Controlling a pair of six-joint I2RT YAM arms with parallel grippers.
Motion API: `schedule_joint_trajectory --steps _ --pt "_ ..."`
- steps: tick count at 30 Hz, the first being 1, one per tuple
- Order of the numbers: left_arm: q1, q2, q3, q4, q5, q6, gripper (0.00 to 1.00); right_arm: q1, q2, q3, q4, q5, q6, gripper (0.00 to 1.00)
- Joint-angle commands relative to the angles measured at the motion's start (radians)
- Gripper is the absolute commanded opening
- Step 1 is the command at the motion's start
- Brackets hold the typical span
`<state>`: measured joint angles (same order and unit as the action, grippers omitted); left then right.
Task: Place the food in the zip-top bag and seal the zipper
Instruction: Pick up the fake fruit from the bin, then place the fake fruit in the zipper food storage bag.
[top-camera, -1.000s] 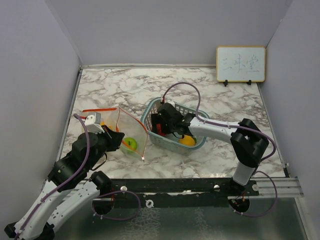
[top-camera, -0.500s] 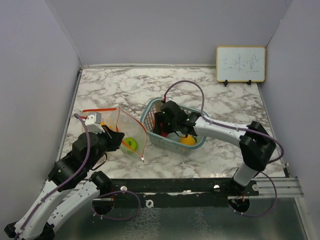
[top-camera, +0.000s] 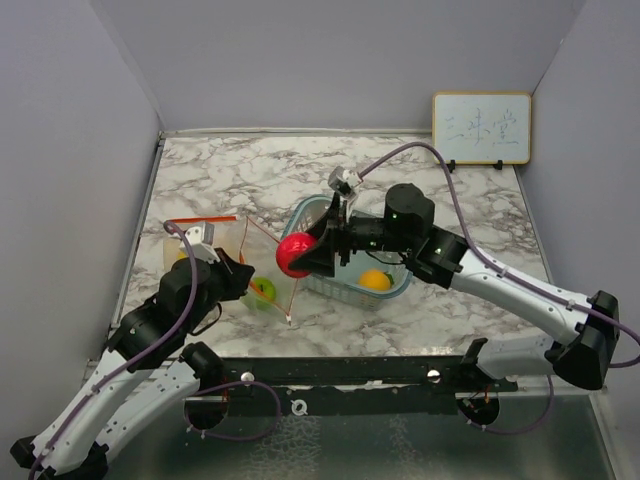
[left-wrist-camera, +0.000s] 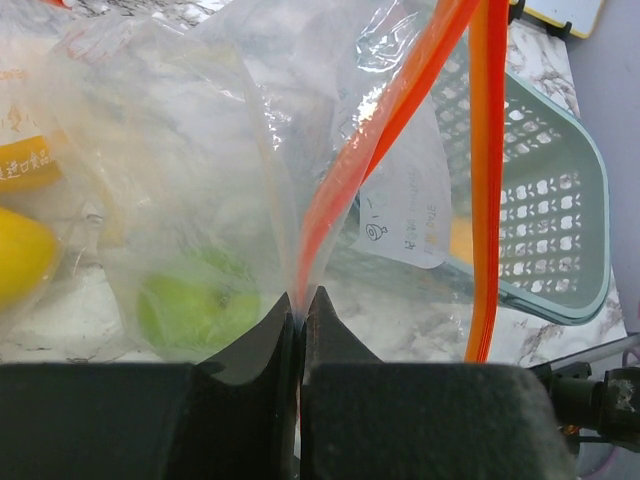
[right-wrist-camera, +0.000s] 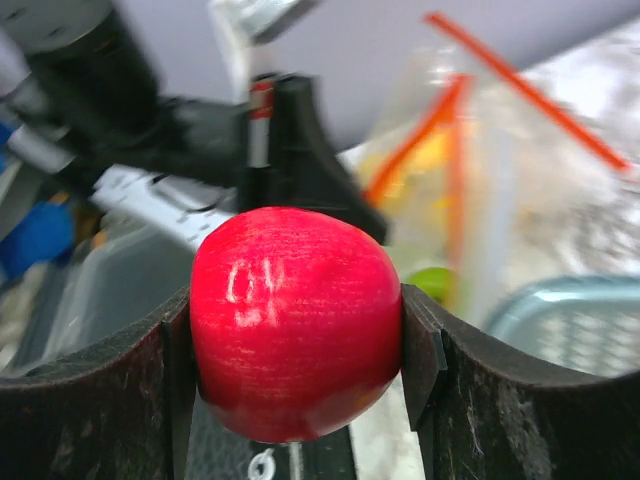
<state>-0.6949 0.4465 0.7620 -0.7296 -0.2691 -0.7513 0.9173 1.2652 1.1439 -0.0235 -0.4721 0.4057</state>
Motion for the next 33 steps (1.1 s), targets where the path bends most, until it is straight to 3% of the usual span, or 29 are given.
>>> schedule_joint_trajectory --steps 1,5,10,13,16,18,20,21,28,33 --pt "-0.002 0.024 -0.004 0.055 0.043 -0.009 0.00 0.067 0.088 -0.031 0.187 -0.303 -0.004 0.30" --pt "-0.001 0.026 0.003 0.063 0.075 -0.016 0.00 0.080 0.166 -0.024 0.216 -0.221 0.033 0.29" --pt "-0.002 0.017 0.028 0.033 0.106 -0.016 0.00 0.080 0.190 0.000 0.074 0.170 0.003 0.33" --pt "-0.002 0.014 0.041 0.008 0.115 -0.012 0.00 0.080 0.185 0.005 0.015 0.313 -0.018 0.46" --pt "-0.002 0.007 0.035 0.012 0.117 -0.014 0.00 0.081 0.193 0.019 -0.026 0.342 -0.033 0.59" --pt "-0.001 0.009 0.029 0.023 0.120 -0.013 0.00 0.081 0.194 0.023 -0.040 0.323 -0.037 0.73" --pt "-0.002 0.017 0.023 0.034 0.127 -0.011 0.00 0.081 0.188 0.020 -0.041 0.294 -0.041 0.95" --pt "-0.002 0.022 0.022 0.038 0.130 -0.010 0.00 0.083 0.181 0.018 -0.042 0.284 -0.042 1.00" --pt "-0.001 0.028 0.014 0.039 0.130 -0.010 0.00 0.084 0.077 -0.007 -0.060 0.308 -0.049 1.00" --pt "-0.002 -0.002 0.037 -0.020 0.043 -0.018 0.00 0.083 -0.010 -0.026 -0.110 0.432 -0.039 1.00"
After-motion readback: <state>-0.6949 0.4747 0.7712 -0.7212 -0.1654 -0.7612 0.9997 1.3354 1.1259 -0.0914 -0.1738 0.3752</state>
